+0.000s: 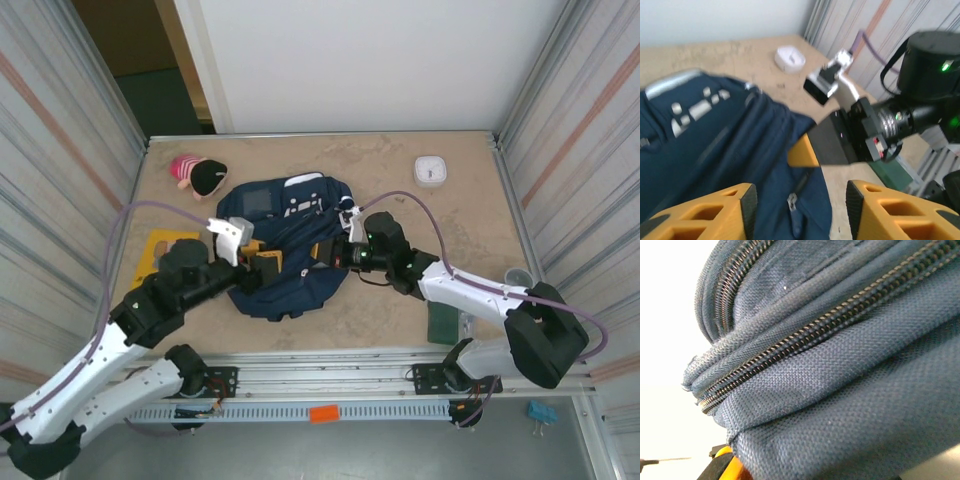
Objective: Pack books, pencil case, and school supplies into a backpack
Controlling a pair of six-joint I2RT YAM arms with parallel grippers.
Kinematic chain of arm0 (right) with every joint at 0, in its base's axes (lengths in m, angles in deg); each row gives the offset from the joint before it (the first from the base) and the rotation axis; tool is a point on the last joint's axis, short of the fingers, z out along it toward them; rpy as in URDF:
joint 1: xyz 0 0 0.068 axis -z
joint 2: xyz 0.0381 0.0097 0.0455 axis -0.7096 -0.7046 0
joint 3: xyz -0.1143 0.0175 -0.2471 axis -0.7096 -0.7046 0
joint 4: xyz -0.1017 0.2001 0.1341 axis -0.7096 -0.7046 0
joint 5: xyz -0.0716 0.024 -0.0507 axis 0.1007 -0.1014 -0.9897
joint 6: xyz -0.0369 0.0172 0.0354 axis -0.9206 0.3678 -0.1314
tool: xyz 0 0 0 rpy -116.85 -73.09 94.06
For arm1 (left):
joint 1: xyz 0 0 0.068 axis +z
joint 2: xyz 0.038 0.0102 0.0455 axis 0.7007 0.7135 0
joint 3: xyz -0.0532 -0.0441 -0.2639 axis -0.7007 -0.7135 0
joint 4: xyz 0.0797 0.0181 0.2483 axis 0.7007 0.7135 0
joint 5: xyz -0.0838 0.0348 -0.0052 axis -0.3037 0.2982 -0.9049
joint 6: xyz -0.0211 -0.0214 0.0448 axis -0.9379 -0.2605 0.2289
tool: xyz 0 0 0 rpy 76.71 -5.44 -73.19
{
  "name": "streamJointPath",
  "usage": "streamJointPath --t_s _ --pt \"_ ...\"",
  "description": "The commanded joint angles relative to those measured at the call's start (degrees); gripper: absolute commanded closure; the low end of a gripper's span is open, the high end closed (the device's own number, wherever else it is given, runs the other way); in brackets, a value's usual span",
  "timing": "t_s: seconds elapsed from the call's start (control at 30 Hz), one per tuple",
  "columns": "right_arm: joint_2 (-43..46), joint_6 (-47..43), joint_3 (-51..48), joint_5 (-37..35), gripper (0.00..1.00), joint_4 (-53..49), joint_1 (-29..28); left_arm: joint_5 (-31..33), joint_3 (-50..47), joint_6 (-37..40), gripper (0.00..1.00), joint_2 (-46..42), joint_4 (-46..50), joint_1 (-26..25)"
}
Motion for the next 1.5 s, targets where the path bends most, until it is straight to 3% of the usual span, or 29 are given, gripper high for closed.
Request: streamJointPath --t_s 0.0,0.2,0.37,0.63,0.73,0.9,1.1,1.33,1.47 --pt "-0.3 -3.4 4.5 -0.9 1.0 2.6 -1.2 7.9 -1.1 -14.1 0.48 6.0 5.8 -5.2" --pt "0.1 -6.5 6.5 -1.8 1.0 -1.1 -3.0 10.2 5.6 -17.9 0.48 18.2 12.9 -8.8" --pt "0.4 -6.9 6.4 -1.8 1.0 -1.3 -3.9 10.9 6.3 -18.0 0.49 20.9 14.4 -8.9" --pt "1.4 -7.1 6.3 -1.4 1.0 -1.1 -4.3 12.0 5.8 -19.4 0.6 23.9 13.9 -9.4" --pt "1.9 -7.1 6.1 -2.0 1.0 -2.0 -4.2 13.2 5.8 -19.6 0.69 24.8 13.6 -11.1" --pt "3.0 -6.8 5.6 -2.4 1.0 -2.4 -3.9 14.3 5.3 -20.5 0.75 24.4 14.3 -11.5" --pt "4.0 -9.2 5.3 -3.0 1.0 -6.3 -2.8 14.0 3.5 -19.7 1.0 21.5 12.3 -11.3" --pt "5.9 -14.3 2.5 0.2 1.0 -10.1 0.5 0.9 -1.8 -21.6 1.0 15.3 7.1 -5.2" --pt "6.7 -17.3 2.6 2.9 1.0 -14.2 2.7 2.8 -2.2 -18.7 1.0 13.3 11.9 -2.8"
